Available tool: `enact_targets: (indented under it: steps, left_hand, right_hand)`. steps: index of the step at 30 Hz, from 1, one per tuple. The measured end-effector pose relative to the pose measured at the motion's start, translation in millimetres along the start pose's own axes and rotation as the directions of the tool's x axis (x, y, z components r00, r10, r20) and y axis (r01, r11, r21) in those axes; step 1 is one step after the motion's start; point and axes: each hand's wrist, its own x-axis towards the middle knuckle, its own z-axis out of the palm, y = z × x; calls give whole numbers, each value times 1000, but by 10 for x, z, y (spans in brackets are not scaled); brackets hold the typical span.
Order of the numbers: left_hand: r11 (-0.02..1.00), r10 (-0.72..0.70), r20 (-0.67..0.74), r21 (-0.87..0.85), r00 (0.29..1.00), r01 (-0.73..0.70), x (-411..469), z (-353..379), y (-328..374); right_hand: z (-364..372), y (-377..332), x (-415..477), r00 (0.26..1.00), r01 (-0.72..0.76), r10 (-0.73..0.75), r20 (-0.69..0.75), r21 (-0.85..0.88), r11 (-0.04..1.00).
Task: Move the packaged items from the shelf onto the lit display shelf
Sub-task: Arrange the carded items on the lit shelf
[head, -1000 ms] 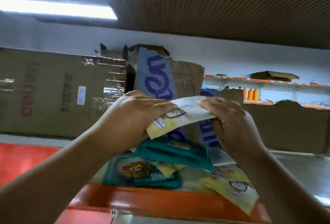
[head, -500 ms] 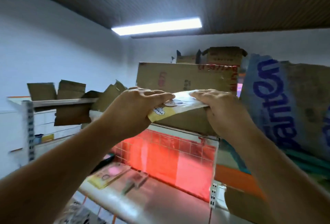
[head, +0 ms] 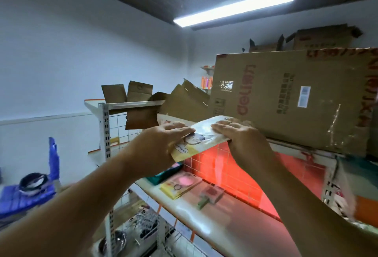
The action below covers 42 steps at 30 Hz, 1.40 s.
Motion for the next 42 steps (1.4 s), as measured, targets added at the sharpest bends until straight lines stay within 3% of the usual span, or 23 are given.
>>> enact_targets:
  steps: [3, 7, 14, 20, 27, 33, 37, 40, 42]
  left_hand:
    - [999, -25, 55, -21, 998, 26, 13, 165, -210]
    - [983, -141, 94, 130, 985, 128, 99, 448, -495]
    - [951, -211, 188, 266, 959, 157, 462, 1100, -1124]
    - [940, -266, 283, 287, 922, 183, 643, 1713, -1680]
    - [926, -332, 370, 305, 868, 223, 617, 2261, -2185]
    - [934, -342, 425, 255, 838, 252, 531, 2677, -2558]
    - [951, -304, 453, 205, 838, 233, 430, 3056, -2784]
    - [959, -280, 504, 187, 817, 214, 341, 3322, -2938]
    - [963, -271, 507, 149, 818, 227, 252, 3488, -3045]
  right_hand:
    - [372, 96, 7, 1000, 14, -14, 24, 2, 1000]
    - [887, 326, 34, 998, 34, -36, 60, 24, 999]
    - [1856, 818, 42, 998, 8, -14, 63, 95, 995]
    - [2593, 1178, -31, 984, -32, 6, 181, 141, 989]
    - [3316, 1371, -139, 931, -19, -4, 366, 60, 998]
    - [3851, 1360, -289, 882, -159, 163, 441, -47, 986]
    - [4187, 1313, -348, 806, -249, 272, 525, -115, 962]
    - [4427, 1276, -468, 670, -507, 456, 585, -88, 858]
    - [4596, 1225, -584, 610, -512, 461, 645, -123, 850]
